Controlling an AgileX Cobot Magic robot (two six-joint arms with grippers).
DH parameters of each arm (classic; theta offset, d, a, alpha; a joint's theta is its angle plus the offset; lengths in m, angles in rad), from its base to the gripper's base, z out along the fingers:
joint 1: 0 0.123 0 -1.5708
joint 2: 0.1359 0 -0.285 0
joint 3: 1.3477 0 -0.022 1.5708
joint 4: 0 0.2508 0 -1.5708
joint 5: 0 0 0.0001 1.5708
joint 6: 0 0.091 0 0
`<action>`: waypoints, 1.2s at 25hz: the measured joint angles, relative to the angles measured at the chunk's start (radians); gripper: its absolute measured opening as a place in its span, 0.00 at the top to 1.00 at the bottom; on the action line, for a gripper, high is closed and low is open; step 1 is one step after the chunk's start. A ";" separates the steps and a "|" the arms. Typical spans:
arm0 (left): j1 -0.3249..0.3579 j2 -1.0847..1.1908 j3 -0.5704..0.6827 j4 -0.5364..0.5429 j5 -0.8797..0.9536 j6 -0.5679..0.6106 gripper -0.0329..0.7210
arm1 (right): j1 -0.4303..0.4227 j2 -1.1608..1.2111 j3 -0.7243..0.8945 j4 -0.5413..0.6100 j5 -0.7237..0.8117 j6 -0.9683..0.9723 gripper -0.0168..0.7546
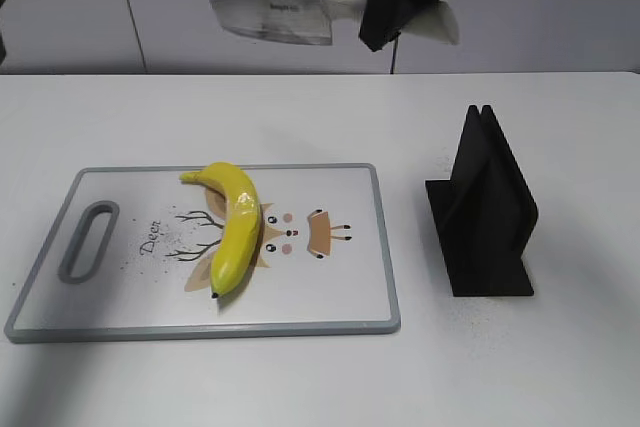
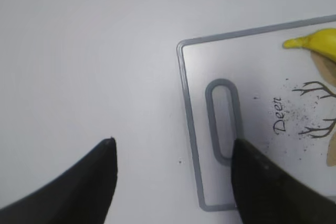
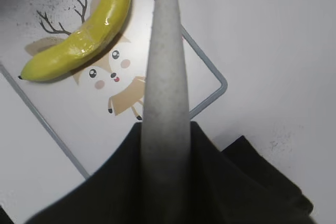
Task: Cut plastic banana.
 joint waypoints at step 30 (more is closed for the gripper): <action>0.040 -1.349 0.958 0.005 -0.123 -0.021 0.17 | 0.000 -0.600 0.857 -0.389 -0.360 0.950 0.77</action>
